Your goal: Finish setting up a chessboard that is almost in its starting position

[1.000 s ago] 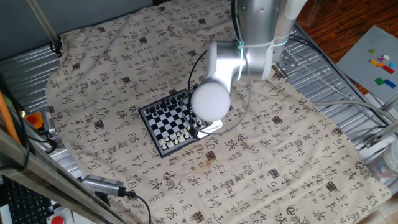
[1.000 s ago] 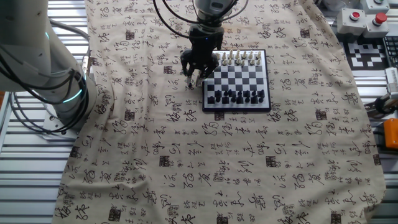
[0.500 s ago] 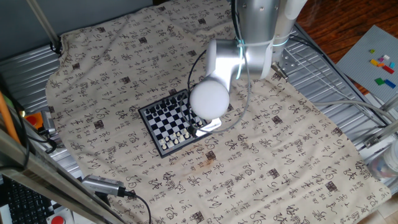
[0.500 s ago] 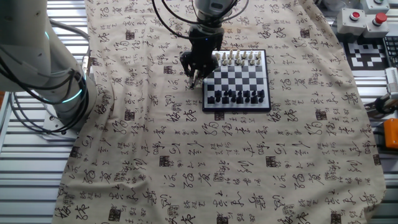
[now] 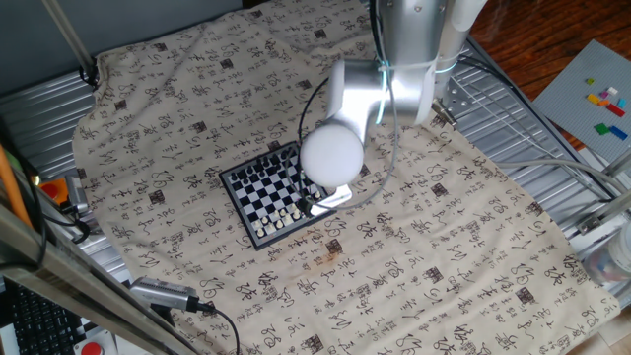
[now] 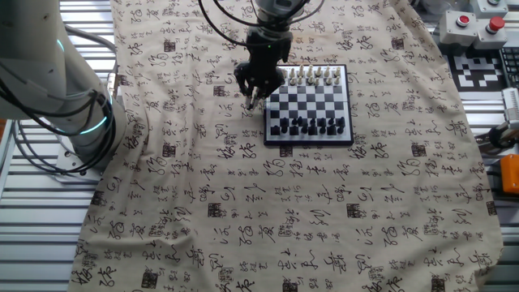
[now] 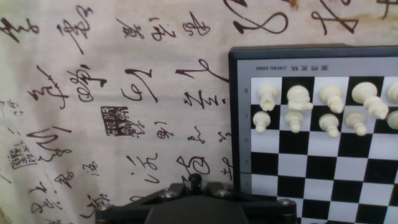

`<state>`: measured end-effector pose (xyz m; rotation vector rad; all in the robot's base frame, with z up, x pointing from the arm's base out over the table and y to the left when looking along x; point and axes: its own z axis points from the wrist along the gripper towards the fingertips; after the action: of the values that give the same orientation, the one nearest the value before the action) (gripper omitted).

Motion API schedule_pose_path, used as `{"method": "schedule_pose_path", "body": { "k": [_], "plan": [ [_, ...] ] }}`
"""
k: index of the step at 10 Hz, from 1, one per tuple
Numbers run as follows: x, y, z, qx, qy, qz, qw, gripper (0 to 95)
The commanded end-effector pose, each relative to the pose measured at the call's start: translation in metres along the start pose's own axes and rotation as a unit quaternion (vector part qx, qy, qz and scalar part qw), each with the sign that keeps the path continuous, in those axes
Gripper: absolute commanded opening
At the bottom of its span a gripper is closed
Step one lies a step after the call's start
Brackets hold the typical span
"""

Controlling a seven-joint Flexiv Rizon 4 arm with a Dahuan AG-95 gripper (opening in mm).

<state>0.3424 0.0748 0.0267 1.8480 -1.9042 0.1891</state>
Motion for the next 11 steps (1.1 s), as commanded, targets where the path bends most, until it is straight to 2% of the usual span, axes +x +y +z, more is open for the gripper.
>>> {"method": "schedule_pose_path", "body": {
  "k": [1,4,7,9,10,11],
  "plan": [
    [0.033,-0.006,0.006,0.002,-0.011,0.017,0.9998,0.0],
    [0.042,-0.004,-0.001,0.0,-0.013,0.042,0.999,0.0],
    [0.025,0.002,-0.018,-0.011,-0.021,0.107,0.994,0.0],
    [0.012,0.008,-0.028,-0.024,-0.032,0.157,0.9869,0.0],
    [0.007,0.011,-0.032,-0.027,-0.034,0.182,0.9823,0.0],
    [0.003,0.012,-0.035,-0.029,-0.03,0.211,0.9765,0.0]
  ]
}}
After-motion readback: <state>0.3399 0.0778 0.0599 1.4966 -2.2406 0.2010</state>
